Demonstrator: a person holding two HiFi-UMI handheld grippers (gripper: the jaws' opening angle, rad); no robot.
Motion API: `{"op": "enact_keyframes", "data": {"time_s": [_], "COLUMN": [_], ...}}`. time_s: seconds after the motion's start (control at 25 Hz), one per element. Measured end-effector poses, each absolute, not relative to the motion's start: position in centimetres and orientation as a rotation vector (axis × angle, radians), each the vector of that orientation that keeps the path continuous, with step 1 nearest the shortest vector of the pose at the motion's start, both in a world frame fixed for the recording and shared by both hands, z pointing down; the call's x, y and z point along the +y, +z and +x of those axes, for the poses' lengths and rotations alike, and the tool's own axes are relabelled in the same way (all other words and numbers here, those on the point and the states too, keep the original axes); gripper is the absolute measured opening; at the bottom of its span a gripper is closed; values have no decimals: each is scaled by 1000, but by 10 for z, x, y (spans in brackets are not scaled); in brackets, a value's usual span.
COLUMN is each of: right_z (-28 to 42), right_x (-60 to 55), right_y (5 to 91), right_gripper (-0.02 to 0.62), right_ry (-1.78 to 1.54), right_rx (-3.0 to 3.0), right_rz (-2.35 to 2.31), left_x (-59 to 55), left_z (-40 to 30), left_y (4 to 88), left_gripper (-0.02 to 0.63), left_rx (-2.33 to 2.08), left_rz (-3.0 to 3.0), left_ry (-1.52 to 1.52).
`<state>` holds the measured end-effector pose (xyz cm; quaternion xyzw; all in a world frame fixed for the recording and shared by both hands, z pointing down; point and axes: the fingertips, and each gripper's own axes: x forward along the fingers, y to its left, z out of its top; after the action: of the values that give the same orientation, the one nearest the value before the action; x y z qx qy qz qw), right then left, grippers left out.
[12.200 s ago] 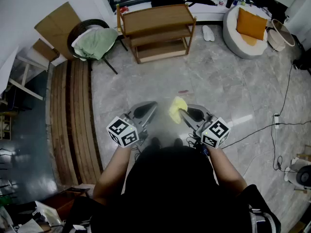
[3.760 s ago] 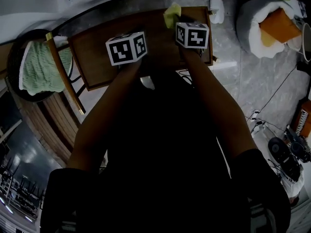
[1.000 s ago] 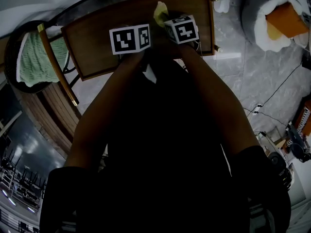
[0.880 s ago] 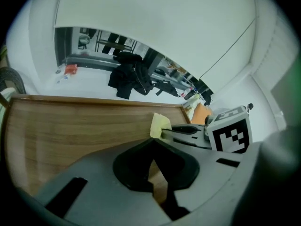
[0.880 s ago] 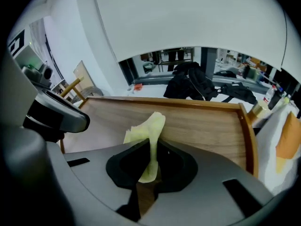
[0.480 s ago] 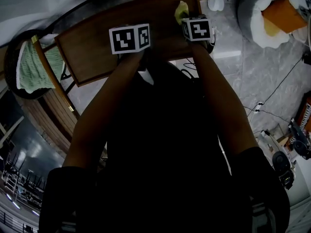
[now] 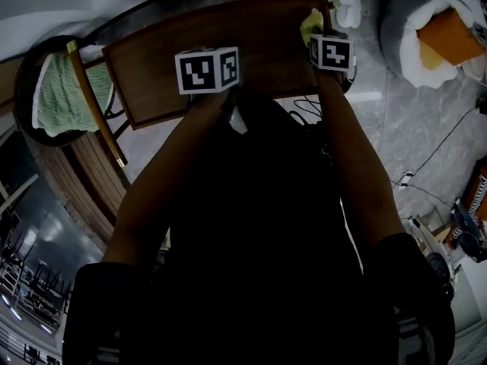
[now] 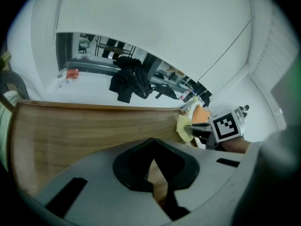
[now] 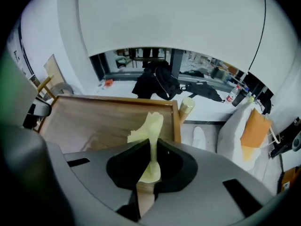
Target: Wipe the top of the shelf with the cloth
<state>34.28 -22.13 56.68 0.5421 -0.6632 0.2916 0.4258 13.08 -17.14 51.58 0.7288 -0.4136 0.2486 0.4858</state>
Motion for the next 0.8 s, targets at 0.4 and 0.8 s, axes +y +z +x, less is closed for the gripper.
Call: {"op": "enact_keyframes", "data": {"time_s": [0.4,0.8], "right_z": [82,-164], "right_x": [-189,-128], "right_y": [524,552], "right_gripper": [46,46], "right_ry": [841,872], "right_rx": [-2164,-2312], "right_rz": [981,613], "left_x": [-135,-104], "left_z": [-29,-195], "left_y": [470,444], "left_gripper": [11,11], "left_rx": [-1165,-1322], "left_rz": [1723,1649], "left_ry": [471,347]}}
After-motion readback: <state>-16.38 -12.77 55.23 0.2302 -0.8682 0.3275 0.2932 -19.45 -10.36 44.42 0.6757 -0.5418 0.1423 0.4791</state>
